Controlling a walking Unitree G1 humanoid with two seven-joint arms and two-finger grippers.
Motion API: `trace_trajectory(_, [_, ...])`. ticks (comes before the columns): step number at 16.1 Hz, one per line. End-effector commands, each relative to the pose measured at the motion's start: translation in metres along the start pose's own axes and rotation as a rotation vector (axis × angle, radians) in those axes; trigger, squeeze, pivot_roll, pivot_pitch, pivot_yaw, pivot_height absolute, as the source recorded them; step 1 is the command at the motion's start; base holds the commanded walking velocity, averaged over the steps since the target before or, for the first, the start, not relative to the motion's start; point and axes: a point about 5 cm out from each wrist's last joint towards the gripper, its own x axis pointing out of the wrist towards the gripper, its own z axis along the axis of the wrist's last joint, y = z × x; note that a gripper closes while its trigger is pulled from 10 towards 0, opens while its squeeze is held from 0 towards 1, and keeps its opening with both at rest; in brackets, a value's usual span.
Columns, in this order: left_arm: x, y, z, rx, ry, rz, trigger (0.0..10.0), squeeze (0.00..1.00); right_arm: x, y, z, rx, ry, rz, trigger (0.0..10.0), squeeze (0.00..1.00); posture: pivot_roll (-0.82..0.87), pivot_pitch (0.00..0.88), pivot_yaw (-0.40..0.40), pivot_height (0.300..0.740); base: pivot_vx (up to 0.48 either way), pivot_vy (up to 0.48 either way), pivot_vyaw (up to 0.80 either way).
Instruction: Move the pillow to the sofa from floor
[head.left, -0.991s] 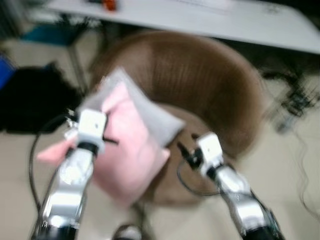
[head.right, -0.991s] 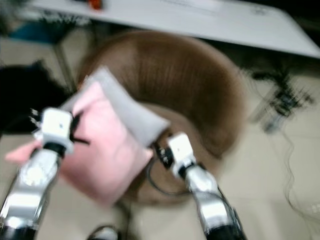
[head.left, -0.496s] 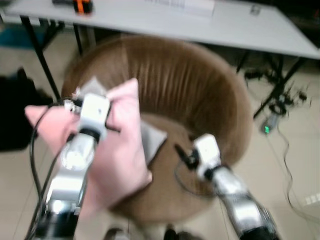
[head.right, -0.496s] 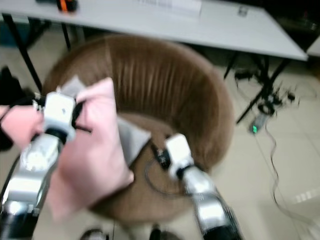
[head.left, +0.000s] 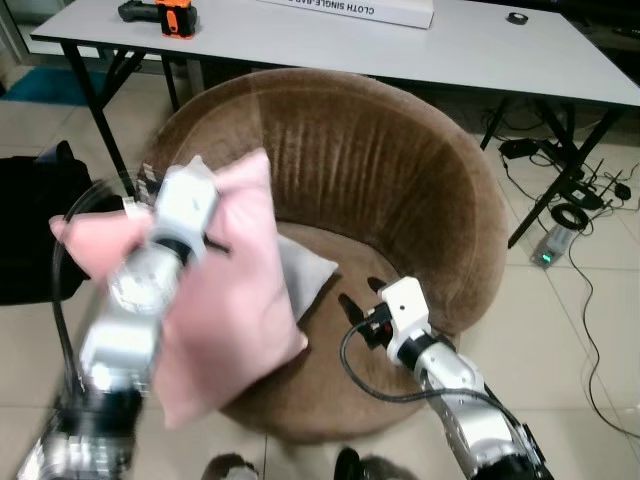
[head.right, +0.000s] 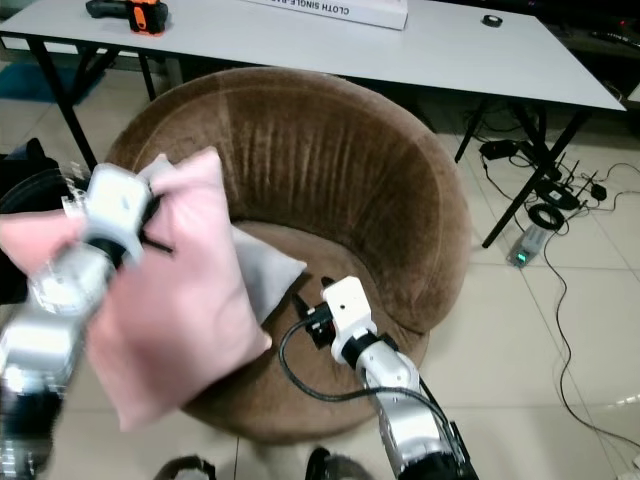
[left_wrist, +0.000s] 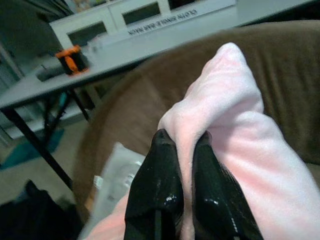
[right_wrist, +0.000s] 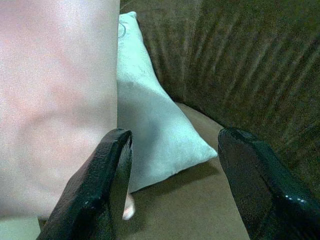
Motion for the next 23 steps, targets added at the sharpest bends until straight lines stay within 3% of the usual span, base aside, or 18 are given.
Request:
trace_trajectory(1, [0.01, 0.018, 0.021, 0.017, -0.056, 0.014, 10.0, 0.0, 0.0, -0.002, 0.0, -0.001, 0.002, -0.012, 10.0, 0.0, 0.13, 0.109, -0.071, 0.74, 0.0, 0.0, 0.0])
trace_trajectory(2, [0.025, 0.041, 0.042, 0.067, -0.096, 0.036, 10.0, 0.0, 0.0, 0.0, 0.0, 0.01, 0.002, -0.02, 10.0, 0.0, 0.13, 0.107, -0.054, 0.74, 0.0, 0.0, 0.0])
trace_trajectory(3, [0.03, 0.049, 0.05, 0.088, -0.108, 0.041, 10.0, 0.0, 0.001, 0.001, -0.001, 0.014, 0.001, -0.022, 10.0, 0.0, 0.13, 0.106, -0.048, 0.74, 0.0, 0.0, 0.0])
trace_trajectory(5, [0.058, 0.085, 0.094, 0.183, -0.159, 0.095, 10.0, 0.0, 0.001, 0.009, -0.003, 0.038, -0.002, -0.035, 10.0, 0.0, 0.11, 0.097, -0.016, 0.74, 0.0, 0.0, 0.0])
trace_trajectory(6, [0.063, 0.088, 0.1, 0.203, -0.159, 0.094, 10.0, 0.0, 0.001, 0.011, -0.004, 0.045, -0.003, -0.04, 10.0, 0.0, 0.09, 0.096, -0.002, 0.74, 0.0, 0.0, 0.0])
trace_trajectory(8, [0.077, 0.087, 0.108, 0.277, -0.121, 0.073, 10.0, 0.0, -0.002, 0.017, -0.007, 0.069, -0.004, -0.068, 10.0, 0.0, 0.06, 0.097, 0.029, 0.74, 0.0, 0.0, 0.0])
trace_trajectory(11, [0.087, 0.079, 0.098, 0.375, -0.012, 0.059, 10.0, 0.0, -0.01, 0.026, -0.01, 0.091, -0.006, -0.102, 10.0, 0.0, -0.01, 0.107, 0.066, 0.74, 0.0, 0.0, 0.0])
trace_trajectory(14, [0.09, 0.078, 0.09, 0.579, 0.099, 0.138, 10.0, 0.0, -0.032, 0.035, -0.018, 0.122, 0.02, -0.174, 10.0, 0.0, -0.11, 0.139, 0.102, 0.74, 0.0, 0.0, 0.0])
trace_trajectory(17, [0.093, 0.071, 0.085, 0.614, 0.154, 0.143, 10.0, 0.0, -0.046, 0.04, -0.022, 0.137, 0.041, -0.219, 10.0, 0.0, -0.18, 0.157, 0.124, 0.74, 0.0, 0.0, 0.0])
trace_trajectory(20, [0.096, 0.068, 0.093, 0.55, 0.139, 0.192, 10.0, 0.0, -0.052, 0.044, -0.022, 0.149, 0.053, -0.255, 10.0, 0.0, -0.2, 0.161, 0.131, 0.74, 0.0, 0.0, 0.0])
trace_trajectory(23, [0.096, 0.065, 0.091, 0.552, 0.154, 0.186, 10.0, 0.0, -0.053, 0.046, -0.02, 0.157, 0.056, -0.268, 10.0, 0.0, -0.21, 0.159, 0.133, 0.74, 0.0, 0.0, 0.0])
